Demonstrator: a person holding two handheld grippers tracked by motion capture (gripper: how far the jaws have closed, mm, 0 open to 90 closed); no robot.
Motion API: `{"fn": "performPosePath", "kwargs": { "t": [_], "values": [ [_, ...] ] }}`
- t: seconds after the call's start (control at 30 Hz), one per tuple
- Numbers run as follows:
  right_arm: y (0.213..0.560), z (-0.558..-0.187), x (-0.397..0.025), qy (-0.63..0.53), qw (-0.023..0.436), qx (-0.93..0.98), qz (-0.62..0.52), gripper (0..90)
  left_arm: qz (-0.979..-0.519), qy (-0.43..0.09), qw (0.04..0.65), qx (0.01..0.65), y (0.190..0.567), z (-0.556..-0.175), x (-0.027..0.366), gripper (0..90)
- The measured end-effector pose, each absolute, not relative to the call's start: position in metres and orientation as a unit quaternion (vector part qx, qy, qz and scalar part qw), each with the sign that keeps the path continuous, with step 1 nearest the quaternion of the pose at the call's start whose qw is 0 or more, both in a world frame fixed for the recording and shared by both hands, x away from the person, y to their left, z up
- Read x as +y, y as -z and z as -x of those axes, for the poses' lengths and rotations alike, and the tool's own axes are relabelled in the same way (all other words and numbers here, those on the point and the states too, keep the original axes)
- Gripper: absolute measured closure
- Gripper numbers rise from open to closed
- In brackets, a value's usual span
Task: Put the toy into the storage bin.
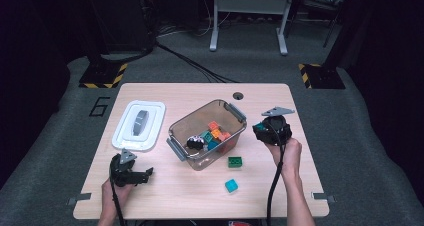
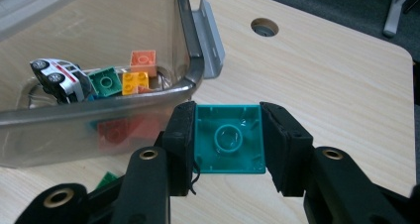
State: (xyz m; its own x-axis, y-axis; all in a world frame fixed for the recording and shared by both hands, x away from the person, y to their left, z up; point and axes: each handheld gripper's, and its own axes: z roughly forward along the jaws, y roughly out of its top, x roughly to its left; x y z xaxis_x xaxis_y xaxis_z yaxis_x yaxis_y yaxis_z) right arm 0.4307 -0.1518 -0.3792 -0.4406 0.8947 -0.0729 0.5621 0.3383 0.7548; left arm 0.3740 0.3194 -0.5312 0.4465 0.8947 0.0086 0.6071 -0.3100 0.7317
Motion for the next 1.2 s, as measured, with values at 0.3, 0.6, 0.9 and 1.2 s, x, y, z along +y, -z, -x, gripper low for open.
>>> {"fn": "performPosePath", "kwargs": {
  "t": [0.3, 0.6, 0.9, 1.2],
  "values": [
    [0.366, -0.439, -0.139, -0.339, 0.252, 0.784, -0.455, 59.0, -0.781, -0.213, 0.337, 0.481, 0.531, -0.374, 0.32, 5.4],
    [0.36, -0.449, -0.12, -0.342, 0.248, 0.793, -0.439, 59.0, -0.781, -0.212, 0.337, 0.481, 0.531, -0.374, 0.32, 5.3],
    [0.367, -0.46, -0.102, -0.33, 0.24, 0.807, -0.426, 59.0, -0.781, -0.211, 0.337, 0.481, 0.531, -0.374, 0.32, 5.4],
    [0.379, -0.468, -0.09, -0.318, 0.228, 0.826, -0.405, 58.9, -0.782, -0.21, 0.338, 0.481, 0.531, -0.374, 0.32, 5.4]
  ]
}}
